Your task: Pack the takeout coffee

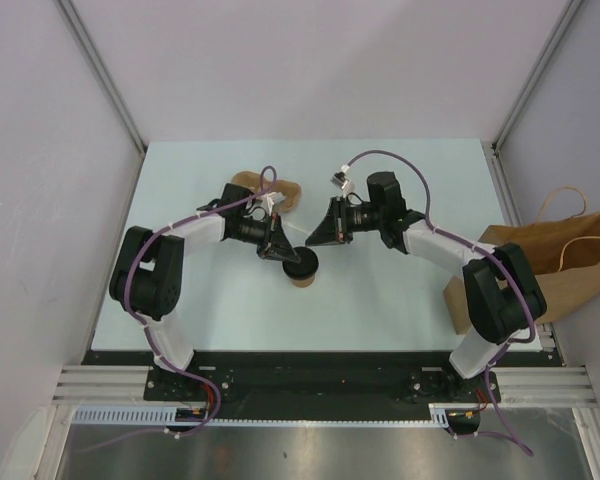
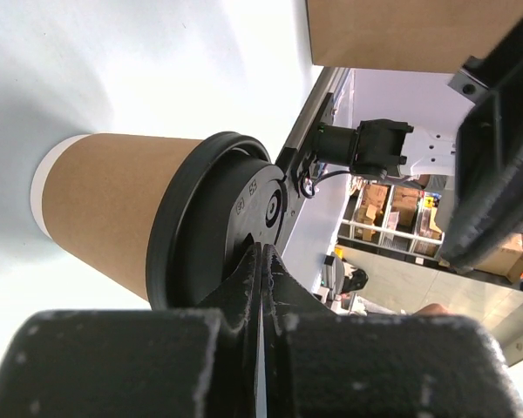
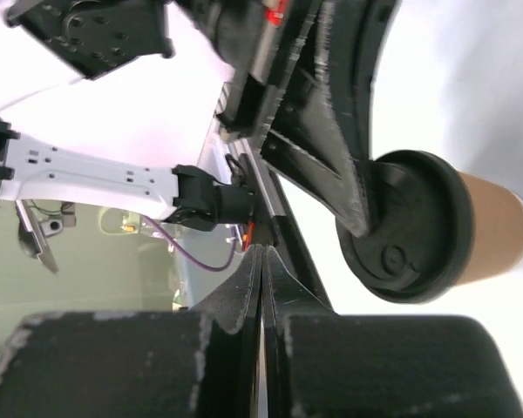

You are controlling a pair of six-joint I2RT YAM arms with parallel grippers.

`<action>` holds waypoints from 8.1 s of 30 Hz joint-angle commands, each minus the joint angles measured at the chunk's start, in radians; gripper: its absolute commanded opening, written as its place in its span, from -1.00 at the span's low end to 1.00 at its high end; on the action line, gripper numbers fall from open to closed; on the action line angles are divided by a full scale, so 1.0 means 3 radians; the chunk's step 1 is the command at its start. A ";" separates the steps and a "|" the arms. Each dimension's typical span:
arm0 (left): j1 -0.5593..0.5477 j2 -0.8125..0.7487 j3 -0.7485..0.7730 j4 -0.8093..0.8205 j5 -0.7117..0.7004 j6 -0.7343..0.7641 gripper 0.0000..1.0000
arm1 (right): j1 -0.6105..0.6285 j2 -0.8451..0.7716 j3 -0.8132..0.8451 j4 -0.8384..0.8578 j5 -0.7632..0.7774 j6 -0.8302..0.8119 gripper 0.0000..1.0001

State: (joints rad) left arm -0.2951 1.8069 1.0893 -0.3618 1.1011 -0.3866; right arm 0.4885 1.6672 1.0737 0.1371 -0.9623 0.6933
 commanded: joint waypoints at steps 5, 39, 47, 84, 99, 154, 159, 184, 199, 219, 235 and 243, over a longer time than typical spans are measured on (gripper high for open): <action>-0.0019 0.0144 -0.0057 -0.0057 -0.0434 0.0220 -1.00 | 0.0095 0.0439 0.0046 -0.0359 0.0144 -0.0331 -1.00; -0.0054 0.0271 0.0051 -0.0123 -0.0597 0.0225 -1.00 | 0.0090 0.0588 -0.0040 -0.0829 0.0011 -0.0792 -1.00; -0.0054 0.0312 0.0091 -0.0200 -0.0613 0.0281 -1.00 | -0.0064 0.0866 -0.0046 -0.0989 0.0201 -0.1032 -1.00; -0.0065 0.0277 0.0010 -0.0083 -0.0684 0.0215 -1.00 | -0.0023 0.0241 -0.0066 -0.0958 0.0324 -0.0752 -0.58; -0.0080 0.0287 -0.0001 -0.0082 -0.0695 0.0210 -1.00 | -0.0012 0.0405 -0.0071 -0.0683 0.0201 -0.0420 -0.43; -0.0100 0.0282 0.0035 -0.0149 -0.0797 0.0230 -1.00 | 0.0156 -0.0367 0.0026 -0.1275 0.1453 -0.1380 -0.84; -0.0100 0.0277 0.0040 -0.0149 -0.0807 0.0241 -1.00 | 0.0371 -0.0592 0.0046 -0.1250 0.1811 -0.1820 -0.84; -0.0116 0.0266 0.0045 -0.0179 -0.0807 0.0281 -1.00 | 0.0816 -0.0050 -0.0081 -0.1234 0.2272 -0.2275 -0.91; -0.0131 0.0312 0.0091 -0.0164 -0.0817 0.0256 -1.00 | 0.0657 -0.0818 0.0128 -0.1153 0.1960 -0.2229 -0.85; -0.0126 0.0353 0.0137 -0.0246 -0.0812 0.0327 -1.00 | 0.0852 -0.0193 -0.0409 -0.1015 0.2272 -0.2495 -0.90; -0.0157 0.0374 0.0143 -0.0164 -0.0822 0.0230 -1.00 | 0.0381 -0.0802 -0.0076 -0.0820 0.1802 -0.1948 -0.72; -0.0167 0.0389 0.0137 -0.0149 -0.0812 0.0210 -1.00 | 0.0596 -0.0286 -0.0214 -0.0800 0.1903 -0.1938 -0.77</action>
State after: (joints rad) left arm -0.3149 1.8542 1.1618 -0.4236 1.0710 -0.3923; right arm 0.6254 1.4998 1.0290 -0.1253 -0.4080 0.1020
